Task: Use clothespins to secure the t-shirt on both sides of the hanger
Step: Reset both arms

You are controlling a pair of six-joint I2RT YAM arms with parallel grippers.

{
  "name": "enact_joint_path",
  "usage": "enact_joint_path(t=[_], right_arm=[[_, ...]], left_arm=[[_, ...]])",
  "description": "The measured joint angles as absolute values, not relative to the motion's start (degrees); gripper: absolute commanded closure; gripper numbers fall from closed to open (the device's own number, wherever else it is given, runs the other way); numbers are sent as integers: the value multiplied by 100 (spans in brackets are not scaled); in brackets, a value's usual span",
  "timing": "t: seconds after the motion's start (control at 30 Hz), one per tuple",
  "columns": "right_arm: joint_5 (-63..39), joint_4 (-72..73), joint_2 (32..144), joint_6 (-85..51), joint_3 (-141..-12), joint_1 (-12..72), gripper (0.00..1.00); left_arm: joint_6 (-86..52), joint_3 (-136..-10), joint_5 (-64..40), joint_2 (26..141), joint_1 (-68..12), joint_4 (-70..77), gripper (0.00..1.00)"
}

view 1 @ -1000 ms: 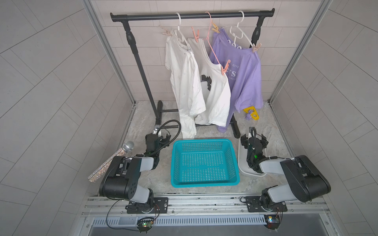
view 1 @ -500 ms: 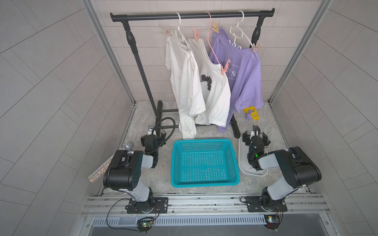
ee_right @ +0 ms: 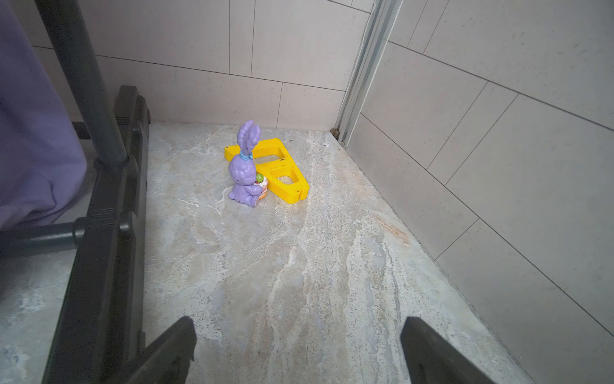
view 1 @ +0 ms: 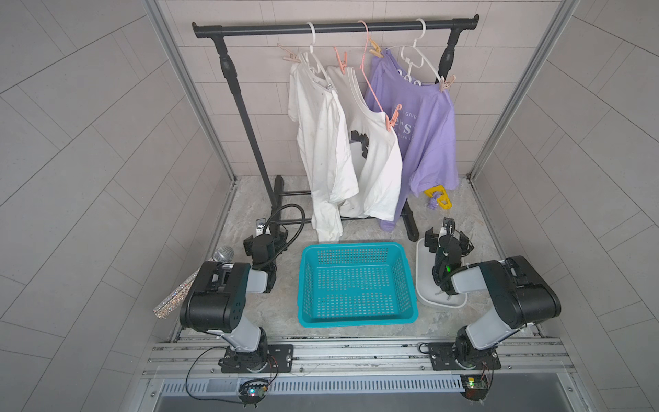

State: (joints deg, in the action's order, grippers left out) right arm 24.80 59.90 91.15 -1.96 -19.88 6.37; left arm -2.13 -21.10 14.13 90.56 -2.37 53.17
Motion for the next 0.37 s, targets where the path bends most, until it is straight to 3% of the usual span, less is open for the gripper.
enact_joint_path(t=[0.37], right_arm=[[2464, 5970, 9115, -242, -1994, 631, 0]], left_arm=[[-213, -2110, 1426, 9056, -237, 5317, 0]])
